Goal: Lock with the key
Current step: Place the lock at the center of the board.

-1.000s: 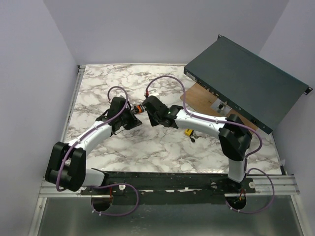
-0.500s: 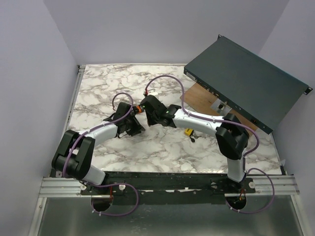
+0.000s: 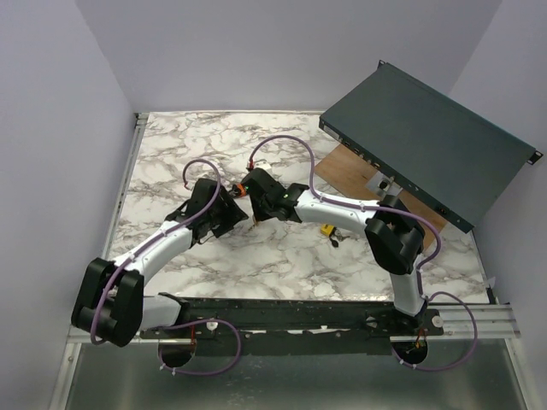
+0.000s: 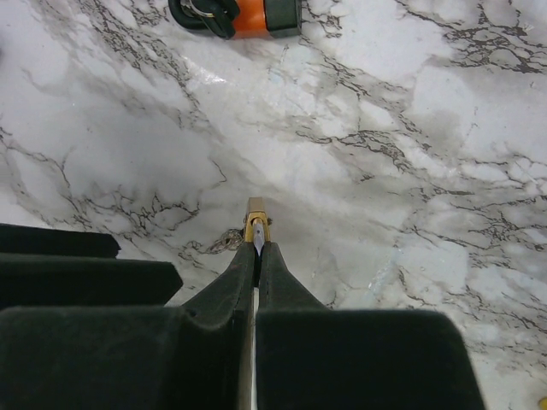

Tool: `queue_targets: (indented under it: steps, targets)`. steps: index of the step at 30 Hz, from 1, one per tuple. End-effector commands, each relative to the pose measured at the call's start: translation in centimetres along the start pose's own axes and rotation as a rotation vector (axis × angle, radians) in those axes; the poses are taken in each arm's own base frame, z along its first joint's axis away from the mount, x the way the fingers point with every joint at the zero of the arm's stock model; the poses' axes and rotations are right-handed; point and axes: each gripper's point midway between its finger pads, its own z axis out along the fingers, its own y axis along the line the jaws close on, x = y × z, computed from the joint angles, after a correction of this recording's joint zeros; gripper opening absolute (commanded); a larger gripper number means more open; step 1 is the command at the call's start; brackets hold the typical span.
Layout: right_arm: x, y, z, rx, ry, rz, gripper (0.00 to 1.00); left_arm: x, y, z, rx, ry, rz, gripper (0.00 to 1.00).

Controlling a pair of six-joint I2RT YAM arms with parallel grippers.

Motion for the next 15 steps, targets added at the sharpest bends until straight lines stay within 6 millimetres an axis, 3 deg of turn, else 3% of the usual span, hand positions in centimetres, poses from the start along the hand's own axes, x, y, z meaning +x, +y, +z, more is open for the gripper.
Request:
queue_targets:
  steps: [1,12,15]
  targets:
    - [-0.5,1.4,0.5,-0.049,-0.008,0.031,0.01,-1.5,0.8,-2.0,-0.032,-0.074,0.03,0.58]
    - [1.2,3.5,0.9,-0.103,0.046,0.055,0.01,-3.0,0.3,-5.4,0.016,-0.141,0.035,0.59]
    - [1.4,2.6,1.3,-0.053,0.043,0.059,0.01,-3.2,-0.2,-6.0,0.036,-0.148,0.039,0.59]
